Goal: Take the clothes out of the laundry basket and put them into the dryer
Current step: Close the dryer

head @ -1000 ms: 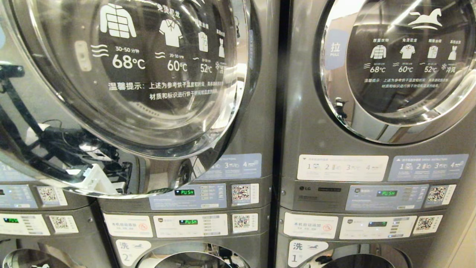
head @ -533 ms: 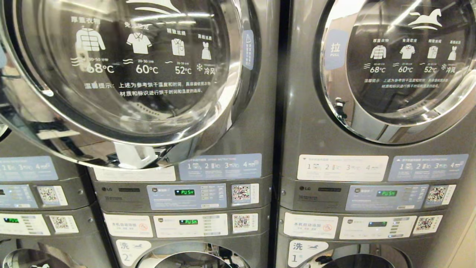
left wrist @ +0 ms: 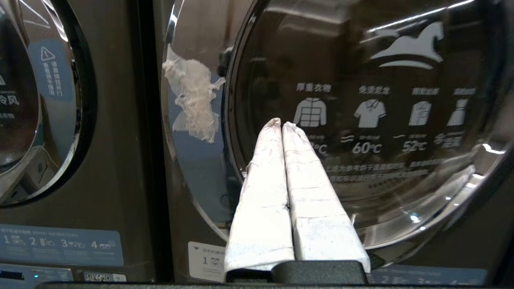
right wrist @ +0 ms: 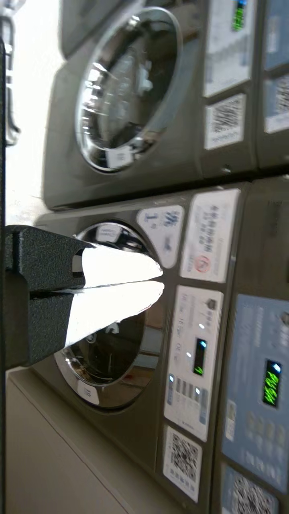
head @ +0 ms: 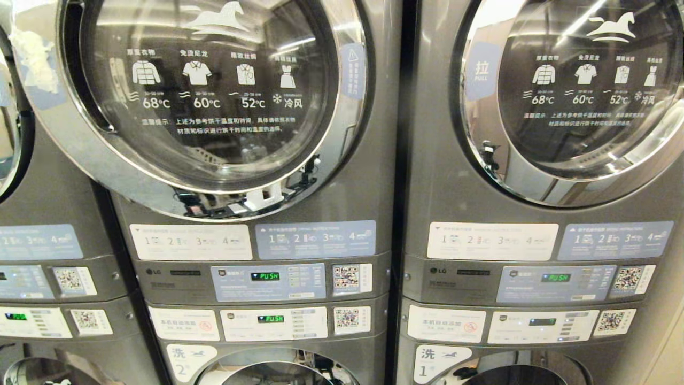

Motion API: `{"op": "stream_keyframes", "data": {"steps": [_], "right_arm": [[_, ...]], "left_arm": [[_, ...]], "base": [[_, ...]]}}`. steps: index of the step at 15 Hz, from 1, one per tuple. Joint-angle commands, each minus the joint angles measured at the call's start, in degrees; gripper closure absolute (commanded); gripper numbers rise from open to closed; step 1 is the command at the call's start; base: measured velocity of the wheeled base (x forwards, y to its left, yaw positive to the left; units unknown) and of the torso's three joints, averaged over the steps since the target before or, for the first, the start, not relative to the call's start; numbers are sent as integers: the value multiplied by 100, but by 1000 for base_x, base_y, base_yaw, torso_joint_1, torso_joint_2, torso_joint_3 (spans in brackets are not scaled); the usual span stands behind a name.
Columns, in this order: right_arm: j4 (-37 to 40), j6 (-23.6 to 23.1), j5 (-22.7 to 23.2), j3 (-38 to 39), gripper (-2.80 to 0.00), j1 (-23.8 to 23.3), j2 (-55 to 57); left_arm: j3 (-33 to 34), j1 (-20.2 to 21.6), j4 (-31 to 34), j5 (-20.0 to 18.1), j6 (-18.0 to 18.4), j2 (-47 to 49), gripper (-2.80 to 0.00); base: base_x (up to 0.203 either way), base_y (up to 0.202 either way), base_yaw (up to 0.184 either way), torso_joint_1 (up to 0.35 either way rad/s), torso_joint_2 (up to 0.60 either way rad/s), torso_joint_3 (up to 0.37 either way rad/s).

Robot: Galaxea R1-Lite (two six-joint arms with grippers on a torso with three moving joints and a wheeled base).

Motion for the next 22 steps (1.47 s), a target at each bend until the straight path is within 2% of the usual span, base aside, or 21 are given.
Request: {"op": "stream_keyframes", "data": {"steps": [1,5,6,8,10,13,16,20,22], "right_arm": [[-297,70,-64,27,0,4,-29],[-327,608,-58,27,0,7,-29],[-230,641,-58,27,0,7,-29],[-228,770,-58,27,0,7,-29],[-228,780,-58,27,0,7,-29],[-224,782,-58,27,0,-1,-29],[-220,876,-58,27,0,7,-29],[-220,875,-58,27,0,7,-29],[-220,877,-58,27,0,-2,-29]], "left_arm": [[-11,371,-160,-155,-7,689,0],[-359,1226,-1465,-584,3,2106,0],[-602,1319,-1609,-837,-2,2387,0],[-999,1372,-1737,-1808,-38,2782,0],[-1477,1382,-1771,-2238,-57,3192,0],[-2579,1384,-1776,-2350,-59,3950,0],[-3432,1383,-1775,-2269,-33,4565,0],[-3429,1381,-1775,-2019,-8,4665,0],[-3487,1396,-1775,-2019,-11,4802,0]], "base": [[0,0,0,0,0,0],[0,0,0,0,0,0],[0,0,0,0,0,0],[0,0,0,0,0,0],[0,0,0,0,0,0],[0,0,0,0,0,0],[0,0,0,0,0,0],[0,0,0,0,0,0],[0,0,0,0,0,0]]}}
